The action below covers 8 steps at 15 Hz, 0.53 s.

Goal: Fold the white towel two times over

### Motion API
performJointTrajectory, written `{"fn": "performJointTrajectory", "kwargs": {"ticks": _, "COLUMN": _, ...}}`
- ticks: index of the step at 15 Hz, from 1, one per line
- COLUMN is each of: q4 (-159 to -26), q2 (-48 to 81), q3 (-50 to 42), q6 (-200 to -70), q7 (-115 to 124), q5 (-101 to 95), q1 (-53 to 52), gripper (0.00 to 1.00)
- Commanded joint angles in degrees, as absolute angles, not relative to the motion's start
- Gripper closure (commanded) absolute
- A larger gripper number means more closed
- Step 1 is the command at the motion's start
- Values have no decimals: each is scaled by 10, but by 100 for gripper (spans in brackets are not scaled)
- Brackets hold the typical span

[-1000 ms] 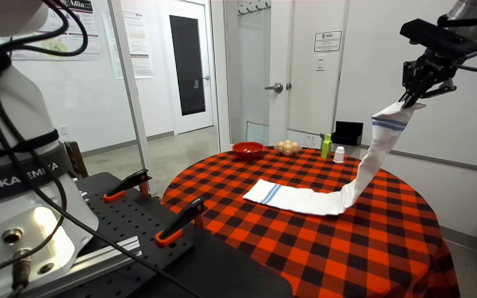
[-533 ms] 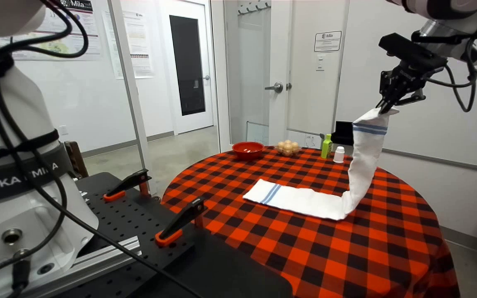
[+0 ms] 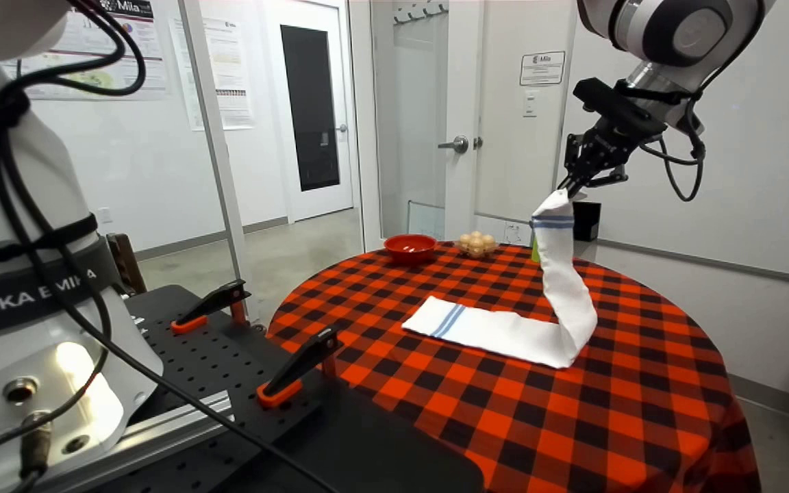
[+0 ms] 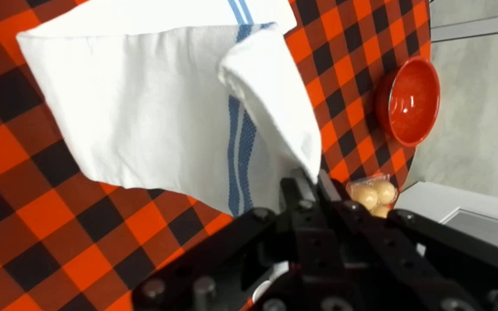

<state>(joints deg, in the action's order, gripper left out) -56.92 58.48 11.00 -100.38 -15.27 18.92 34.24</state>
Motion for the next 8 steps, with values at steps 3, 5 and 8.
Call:
{"fn": "performJointTrajectory", "kwargs": {"ticks": 3, "q4": -649, "q2": 549, "q3": 120, "q6": -1006, "q7": -199, "q5": 190, "q1": 338, "gripper": 99}}
{"fn": "performJointTrajectory", "kwargs": {"ticks": 5, "q4": -666, "q2": 545, "q3": 126, "q6": -1013, "q7": -201, "q5": 198, "q1": 338, "gripper": 99}}
{"fn": "performJointTrajectory", "kwargs": {"ticks": 8, "q4": -688, "q2": 545, "q3": 133, "q6": -1034, "q7": -196, "q5": 202, "q1": 334, "gripper": 99}}
